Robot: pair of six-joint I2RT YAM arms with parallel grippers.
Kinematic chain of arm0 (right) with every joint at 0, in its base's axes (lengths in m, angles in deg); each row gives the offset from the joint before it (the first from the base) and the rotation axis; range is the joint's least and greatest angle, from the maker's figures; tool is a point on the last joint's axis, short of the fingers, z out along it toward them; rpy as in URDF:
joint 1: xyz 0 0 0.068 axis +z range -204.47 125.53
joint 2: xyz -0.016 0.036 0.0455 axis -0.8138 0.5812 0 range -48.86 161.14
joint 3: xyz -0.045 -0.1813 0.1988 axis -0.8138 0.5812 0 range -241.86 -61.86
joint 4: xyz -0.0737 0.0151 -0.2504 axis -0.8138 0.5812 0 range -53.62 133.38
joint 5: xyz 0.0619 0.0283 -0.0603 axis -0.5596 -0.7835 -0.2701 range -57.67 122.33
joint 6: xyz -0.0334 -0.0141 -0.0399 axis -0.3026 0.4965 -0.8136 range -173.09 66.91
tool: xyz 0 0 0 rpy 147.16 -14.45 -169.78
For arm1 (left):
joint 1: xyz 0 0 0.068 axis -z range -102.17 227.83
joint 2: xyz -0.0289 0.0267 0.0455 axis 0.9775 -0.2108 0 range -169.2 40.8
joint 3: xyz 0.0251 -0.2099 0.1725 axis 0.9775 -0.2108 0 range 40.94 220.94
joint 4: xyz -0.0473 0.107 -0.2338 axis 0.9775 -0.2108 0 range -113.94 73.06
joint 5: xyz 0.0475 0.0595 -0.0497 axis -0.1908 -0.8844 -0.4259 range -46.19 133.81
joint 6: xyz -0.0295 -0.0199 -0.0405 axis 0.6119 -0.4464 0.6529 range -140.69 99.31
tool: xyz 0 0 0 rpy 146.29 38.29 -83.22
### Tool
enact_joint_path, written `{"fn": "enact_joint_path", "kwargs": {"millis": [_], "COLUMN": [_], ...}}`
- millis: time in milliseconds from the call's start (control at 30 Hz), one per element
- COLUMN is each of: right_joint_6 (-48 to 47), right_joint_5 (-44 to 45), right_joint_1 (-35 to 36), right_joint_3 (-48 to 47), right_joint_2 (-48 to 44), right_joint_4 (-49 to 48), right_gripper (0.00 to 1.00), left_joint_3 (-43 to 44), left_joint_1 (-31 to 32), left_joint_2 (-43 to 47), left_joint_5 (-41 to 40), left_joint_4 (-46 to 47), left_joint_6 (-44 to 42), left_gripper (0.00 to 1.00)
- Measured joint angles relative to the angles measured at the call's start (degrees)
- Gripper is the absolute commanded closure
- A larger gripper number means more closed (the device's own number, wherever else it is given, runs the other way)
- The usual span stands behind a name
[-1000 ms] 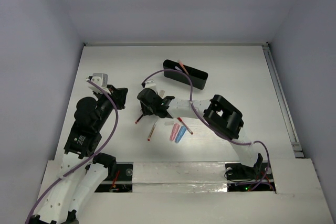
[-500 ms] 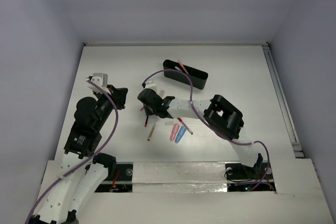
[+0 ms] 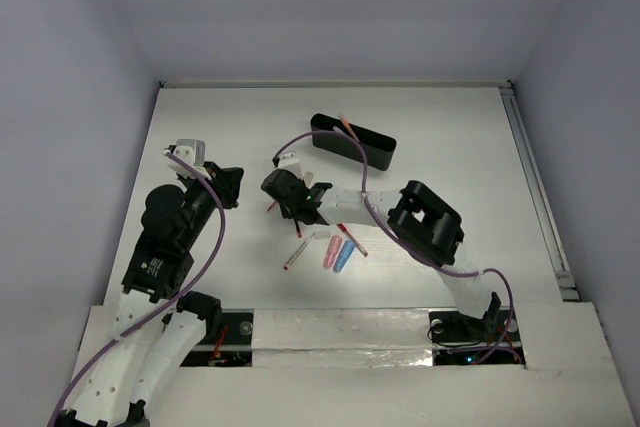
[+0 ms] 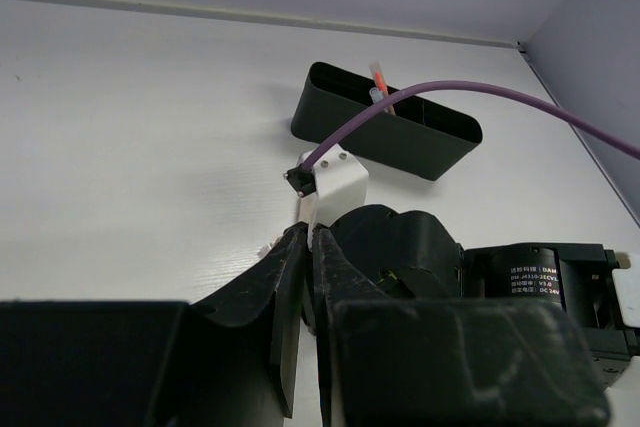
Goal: Sort the stationery into containers
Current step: Pick up the pen from the center of the board.
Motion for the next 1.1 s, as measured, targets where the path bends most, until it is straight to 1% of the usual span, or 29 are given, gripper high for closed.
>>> {"fn": "enact_joint_path", "kwargs": {"millis": [67, 133, 167, 200, 433, 600, 700, 867, 967, 1100], "right_joint_6": [-0.02, -0.02, -0.04, -0.04, 0.17, 0.13, 0.11, 0.52, 0.31, -2.32], "right_joint_5": [0.33, 0.61, 0.66, 0.72, 1.09, 1.05, 0.22, -3.87, -5.42, -5.7], "right_joint_1": [0.0, 0.0, 0.0, 0.0, 0.0, 0.0, -0.04, -1.88, -5.03, -11.72], "right_joint_3": [0.0, 0.0, 0.0, 0.0, 0.96, 7.54, 10.91, 16.76, 18.6, 20.04], "right_joint_2": [0.0, 0.0, 0.0, 0.0, -0.59, -5.4, -9.55, -18.67, -22.62, -25.57], "right_joint_4": [0.11, 0.13, 0.13, 0.13, -0.57, -3.23, -6.51, -15.91, -20.48, -26.38], "right_gripper": [0.94, 0.95, 0.99, 1.0, 1.0, 1.0, 1.0, 1.0, 1.0, 1.0], "left_joint_3": [0.0, 0.02, 0.0, 0.0, 0.0, 0.02, 0.02, 0.0, 0.0, 0.02], "left_joint_1": [0.0, 0.0, 0.0, 0.0, 0.0, 0.0, -0.11, -0.11, -0.11, -0.11], "left_joint_2": [0.0, 0.0, 0.0, 0.0, 0.0, -0.02, -0.04, -0.11, -0.17, -0.44], "left_joint_5": [0.0, 0.0, 0.0, 0.0, 0.02, 0.02, 0.02, 0.04, 0.37, 1.2], "left_joint_4": [0.0, 0.0, 0.0, 0.0, 0.0, 0.0, 0.0, 0.0, 0.02, 0.07], "left_joint_6": [-0.02, 0.0, -0.02, 0.0, 0.0, 0.0, 0.0, 0.0, 0.0, 0.02], "left_gripper": [0.94, 0.94, 0.94, 0.94, 0.94, 0.94, 0.94, 0.93, 0.91, 0.89]}}
